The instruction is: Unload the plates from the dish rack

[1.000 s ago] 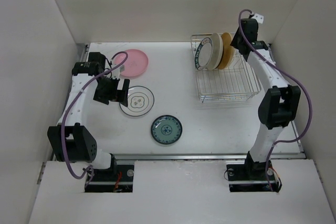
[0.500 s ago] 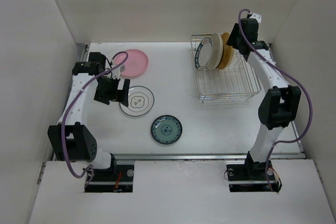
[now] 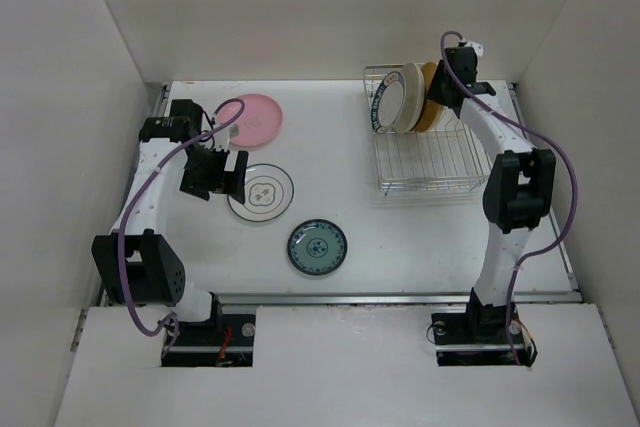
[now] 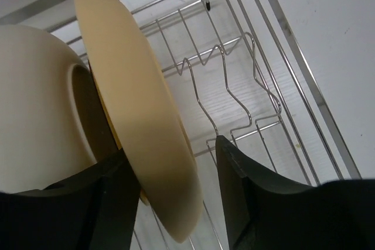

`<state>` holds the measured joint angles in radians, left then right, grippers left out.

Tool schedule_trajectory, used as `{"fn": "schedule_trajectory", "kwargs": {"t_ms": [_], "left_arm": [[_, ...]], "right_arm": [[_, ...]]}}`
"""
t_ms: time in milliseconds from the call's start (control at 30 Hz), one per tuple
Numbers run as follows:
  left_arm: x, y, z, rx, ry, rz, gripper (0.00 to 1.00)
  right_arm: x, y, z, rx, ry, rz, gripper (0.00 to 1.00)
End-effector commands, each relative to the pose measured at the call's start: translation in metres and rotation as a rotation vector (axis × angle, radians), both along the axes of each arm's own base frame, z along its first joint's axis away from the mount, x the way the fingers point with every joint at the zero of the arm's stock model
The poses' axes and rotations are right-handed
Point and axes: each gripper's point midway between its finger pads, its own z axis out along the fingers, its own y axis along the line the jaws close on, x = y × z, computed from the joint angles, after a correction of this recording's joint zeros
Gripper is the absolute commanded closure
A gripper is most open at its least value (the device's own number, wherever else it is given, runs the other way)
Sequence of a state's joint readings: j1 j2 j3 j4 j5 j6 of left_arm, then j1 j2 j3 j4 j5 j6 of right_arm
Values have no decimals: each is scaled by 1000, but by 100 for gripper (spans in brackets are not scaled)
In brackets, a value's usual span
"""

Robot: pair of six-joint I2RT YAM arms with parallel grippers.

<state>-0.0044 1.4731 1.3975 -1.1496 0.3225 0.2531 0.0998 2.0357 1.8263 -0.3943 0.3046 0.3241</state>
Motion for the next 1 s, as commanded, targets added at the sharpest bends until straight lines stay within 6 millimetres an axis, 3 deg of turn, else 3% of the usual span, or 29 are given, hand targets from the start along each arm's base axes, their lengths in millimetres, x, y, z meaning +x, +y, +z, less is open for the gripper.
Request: {"fn": "schedule_trajectory", "kwargs": {"t_ms": [0, 200, 433, 633, 767, 967], "left_arm": [[1, -1, 7, -15, -1, 3, 0], [1, -1, 7, -15, -1, 3, 0], [1, -1, 7, -15, -1, 3, 0], [1, -1, 7, -15, -1, 3, 0], [0, -1, 9, -15, -10, 3, 0], [-1, -1, 14, -15, -31, 2, 0]], "right_arm": [[10, -2, 20, -13, -50, -12, 45], [12, -2, 9, -15, -31, -11, 54], [11, 2, 5, -5, -20, 5, 81], [3, 0, 35, -20, -73, -16, 100], [-7, 0, 65, -43, -126, -50, 100], [-18, -11, 87, -65, -156, -96, 100]]}}
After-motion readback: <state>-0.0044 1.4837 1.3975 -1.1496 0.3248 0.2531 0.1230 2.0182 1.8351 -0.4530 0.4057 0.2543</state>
